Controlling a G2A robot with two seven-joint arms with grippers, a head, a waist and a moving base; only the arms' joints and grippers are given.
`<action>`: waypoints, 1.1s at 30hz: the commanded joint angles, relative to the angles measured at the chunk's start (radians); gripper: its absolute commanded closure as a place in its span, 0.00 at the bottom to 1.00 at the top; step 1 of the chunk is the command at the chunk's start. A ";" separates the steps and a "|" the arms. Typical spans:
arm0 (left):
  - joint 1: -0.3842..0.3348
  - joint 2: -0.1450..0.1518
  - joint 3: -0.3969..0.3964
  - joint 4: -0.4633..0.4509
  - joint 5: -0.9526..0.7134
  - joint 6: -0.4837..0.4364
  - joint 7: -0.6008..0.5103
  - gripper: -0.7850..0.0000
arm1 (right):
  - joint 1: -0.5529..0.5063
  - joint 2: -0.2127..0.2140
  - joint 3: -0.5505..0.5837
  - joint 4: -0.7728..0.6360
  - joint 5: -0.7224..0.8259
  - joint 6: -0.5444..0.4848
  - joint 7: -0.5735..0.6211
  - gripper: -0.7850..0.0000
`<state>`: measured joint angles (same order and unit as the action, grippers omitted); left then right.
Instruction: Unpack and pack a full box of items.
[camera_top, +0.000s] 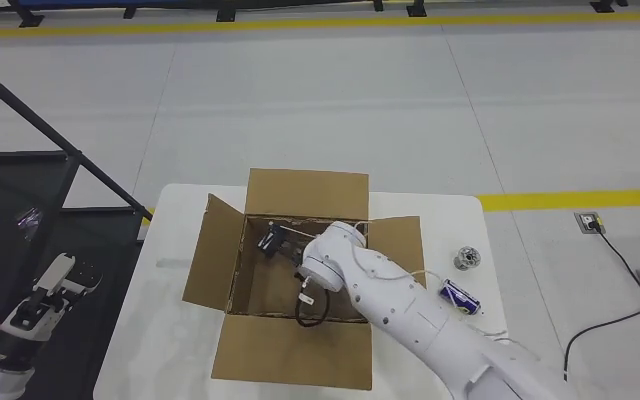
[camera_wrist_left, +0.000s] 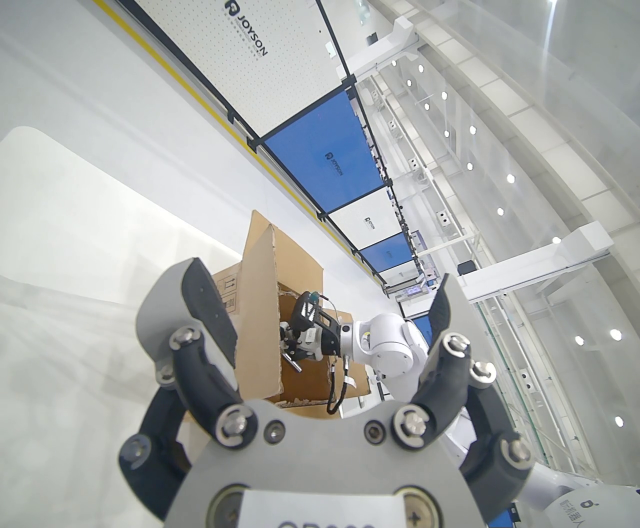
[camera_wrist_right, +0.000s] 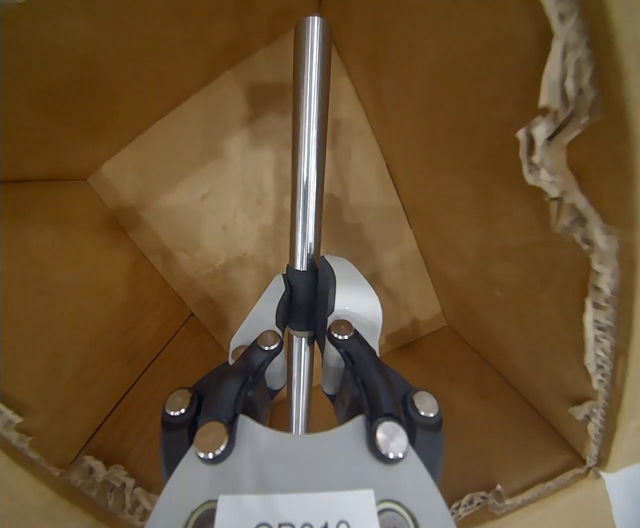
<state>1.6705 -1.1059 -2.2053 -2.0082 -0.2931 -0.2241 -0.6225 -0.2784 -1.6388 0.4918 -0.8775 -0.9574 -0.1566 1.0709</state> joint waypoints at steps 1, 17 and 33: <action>0.000 0.000 0.000 0.000 0.000 0.000 0.000 0.00 | 0.023 -0.032 -0.018 0.097 0.034 -0.016 -0.009 1.00; 0.000 0.000 0.000 0.000 0.000 0.000 0.000 0.00 | 0.098 -0.209 -0.079 0.511 0.116 -0.123 -0.090 0.58; 0.000 0.000 0.000 0.000 0.000 0.000 0.000 0.00 | 0.102 -0.243 -0.074 0.493 0.069 -0.091 -0.177 0.57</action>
<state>1.6705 -1.1059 -2.2053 -2.0082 -0.2931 -0.2241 -0.6225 -0.1717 -1.8845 0.4175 -0.3679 -0.8811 -0.2608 0.9031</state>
